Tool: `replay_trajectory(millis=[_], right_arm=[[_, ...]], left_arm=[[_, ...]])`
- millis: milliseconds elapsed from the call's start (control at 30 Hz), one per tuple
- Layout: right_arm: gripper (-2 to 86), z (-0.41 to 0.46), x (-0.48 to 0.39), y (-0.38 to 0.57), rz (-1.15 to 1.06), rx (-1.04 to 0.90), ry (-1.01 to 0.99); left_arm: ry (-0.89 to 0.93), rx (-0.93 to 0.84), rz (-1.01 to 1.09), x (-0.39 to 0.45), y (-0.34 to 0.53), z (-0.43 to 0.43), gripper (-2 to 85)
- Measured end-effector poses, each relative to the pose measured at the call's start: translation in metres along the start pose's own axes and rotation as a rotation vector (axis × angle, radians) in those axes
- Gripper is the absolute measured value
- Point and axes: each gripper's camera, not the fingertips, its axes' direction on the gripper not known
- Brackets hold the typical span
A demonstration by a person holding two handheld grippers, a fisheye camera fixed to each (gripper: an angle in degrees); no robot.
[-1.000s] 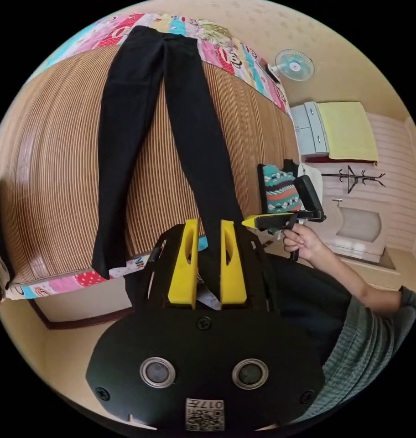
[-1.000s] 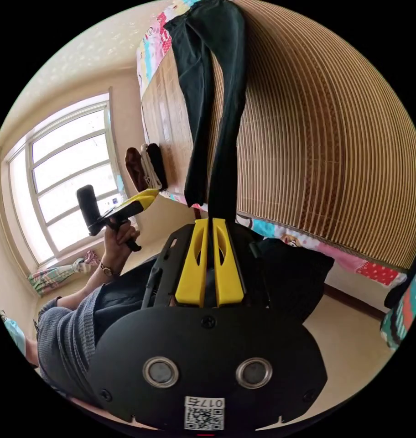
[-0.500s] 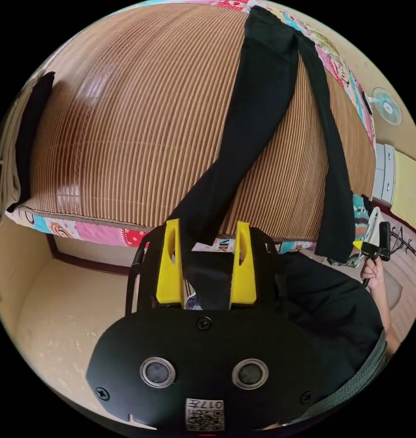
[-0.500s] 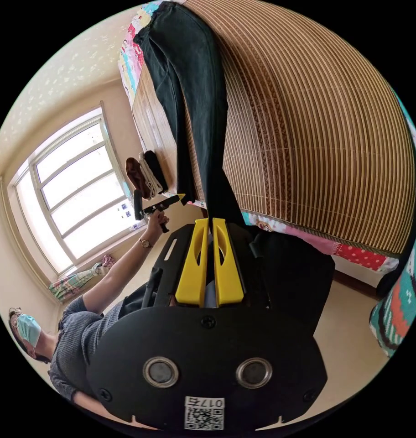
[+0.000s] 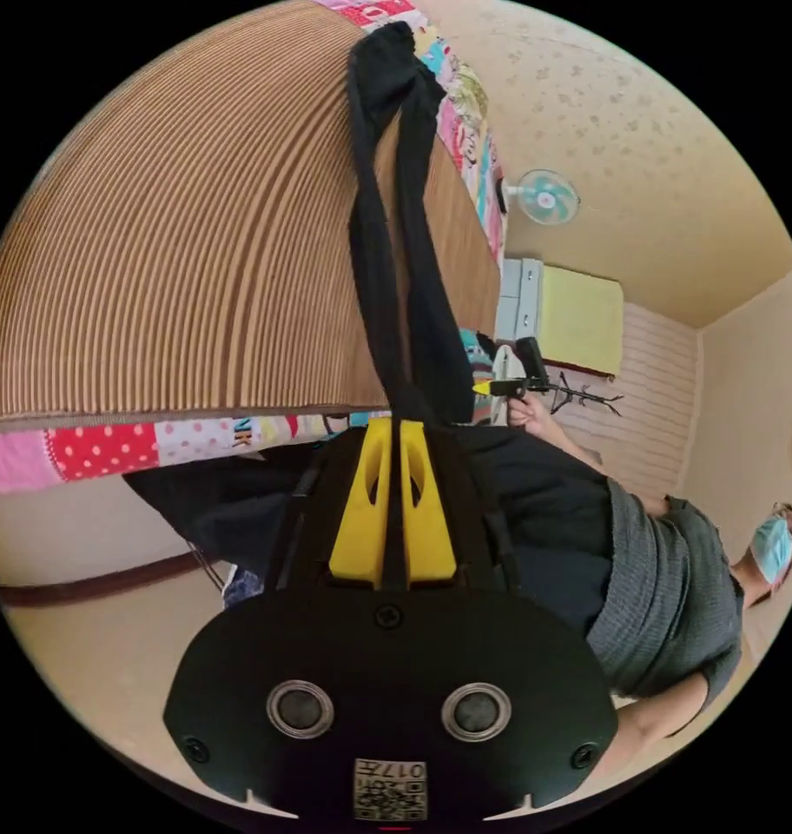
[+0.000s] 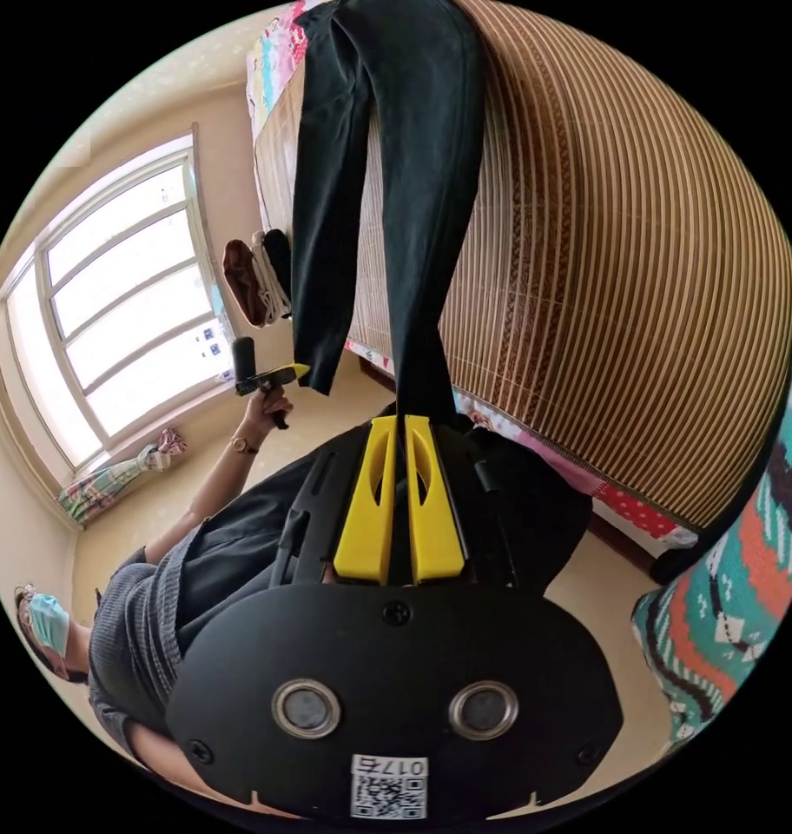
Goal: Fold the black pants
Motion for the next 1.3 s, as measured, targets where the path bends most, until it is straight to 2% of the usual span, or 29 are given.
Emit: replay_trajectory(millis=[67, 133, 200, 300, 400, 467, 567, 633, 667, 733, 900, 967, 1000, 1067, 1167, 1300], right_arm=[[2.2, 0.007, 0.001, -0.002, 0.013, -0.031, 0.026], [2.2, 0.014, -0.002, -0.004, 0.007, -0.054, 0.051], [2.2, 0.02, -0.008, -0.006, -0.021, -0.079, 0.081], [2.2, 0.028, -0.025, -0.007, -0.117, -0.1, 0.107], [2.1, 0.037, -0.055, -0.001, -0.324, -0.152, 0.206], [2.0, 0.045, -0.071, 0.006, -0.439, -0.184, 0.344], [1.8, 0.055, -0.078, 0.009, -0.506, -0.205, 0.391], [1.8, 0.059, -0.082, 0.01, -0.553, -0.199, 0.389], [1.8, 0.061, -0.086, 0.011, -0.591, -0.188, 0.396], [1.8, 0.063, -0.094, 0.013, -0.648, -0.17, 0.414], [1.8, 0.066, -0.118, 0.016, -0.781, -0.139, 0.423], [1.8, 0.062, -0.125, 0.012, -0.831, -0.116, 0.355], [1.8, 0.061, -0.126, 0.01, -0.848, -0.122, 0.342], [1.7, 0.058, -0.119, -0.002, -0.882, -0.183, 0.316], [1.3, 0.039, -0.092, -0.032, -0.855, -0.3, 0.198], [1.1, -0.018, -0.042, -0.1, -0.72, -0.294, 0.127]], left_arm=[[-0.057, -0.062, -0.171, -0.025, 0.008, 0.017, 0.5], [0.091, -0.149, -0.256, -0.044, 0.019, 0.043, 1.1], [0.157, -0.072, -0.254, -0.043, 0.031, 0.042, 2.5], [0.267, 0.071, -0.128, -0.01, 0.044, 0.034, 4.4], [0.328, 0.028, 0.032, 0.05, 0.032, 0.045, 9.3], [0.334, -0.033, 0.167, 0.099, 0.017, 0.057, 12.6], [0.191, -0.085, 0.317, 0.178, -0.006, 0.077, 13.9], [0.012, -0.079, 0.355, 0.226, -0.024, 0.097, 14.1], [-0.047, -0.077, 0.353, 0.235, -0.028, 0.104, 14.0], [-0.325, -0.1, 0.304, 0.262, -0.046, 0.135, 15.0], [-0.622, -0.207, 0.392, 0.299, -0.058, 0.214, 17.9], [-0.704, -0.25, 0.406, 0.3, -0.055, 0.239, 15.9], [-0.744, -0.237, 0.402, 0.298, -0.05, 0.247, 11.7], [-0.738, -0.199, 0.391, 0.293, -0.044, 0.249, 6.2], [-0.607, -0.157, 0.351, 0.277, -0.039, 0.24, 2.1], [-0.424, -0.073, 0.271, 0.244, -0.03, 0.22, -0.5]])
